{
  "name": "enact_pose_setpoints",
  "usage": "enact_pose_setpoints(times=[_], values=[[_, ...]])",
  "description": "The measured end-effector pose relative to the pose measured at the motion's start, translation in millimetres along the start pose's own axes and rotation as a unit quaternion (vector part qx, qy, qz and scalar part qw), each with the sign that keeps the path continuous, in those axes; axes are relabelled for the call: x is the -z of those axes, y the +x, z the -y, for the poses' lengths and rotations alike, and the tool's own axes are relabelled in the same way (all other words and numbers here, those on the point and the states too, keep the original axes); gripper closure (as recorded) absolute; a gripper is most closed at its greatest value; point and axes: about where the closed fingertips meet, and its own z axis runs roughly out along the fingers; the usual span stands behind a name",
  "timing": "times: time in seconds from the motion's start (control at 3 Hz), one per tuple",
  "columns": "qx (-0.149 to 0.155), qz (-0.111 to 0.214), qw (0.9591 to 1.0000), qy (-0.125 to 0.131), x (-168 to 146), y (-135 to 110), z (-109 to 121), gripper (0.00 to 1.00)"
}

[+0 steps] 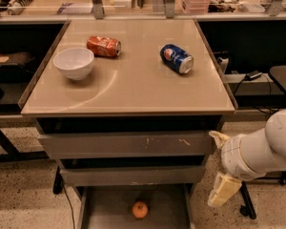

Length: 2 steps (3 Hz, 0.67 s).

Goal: Pick orange from bottom drawer and place on counter

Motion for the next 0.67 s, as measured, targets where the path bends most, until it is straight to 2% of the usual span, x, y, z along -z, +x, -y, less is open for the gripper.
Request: enact_pose_setpoints(times=[0.33,0.67], values=[[0.0,0.0,1.0,0.0,0,0,0,0.0],[-0.01,0.023,0.9994,-0.023,-35,9,-10,0.0]])
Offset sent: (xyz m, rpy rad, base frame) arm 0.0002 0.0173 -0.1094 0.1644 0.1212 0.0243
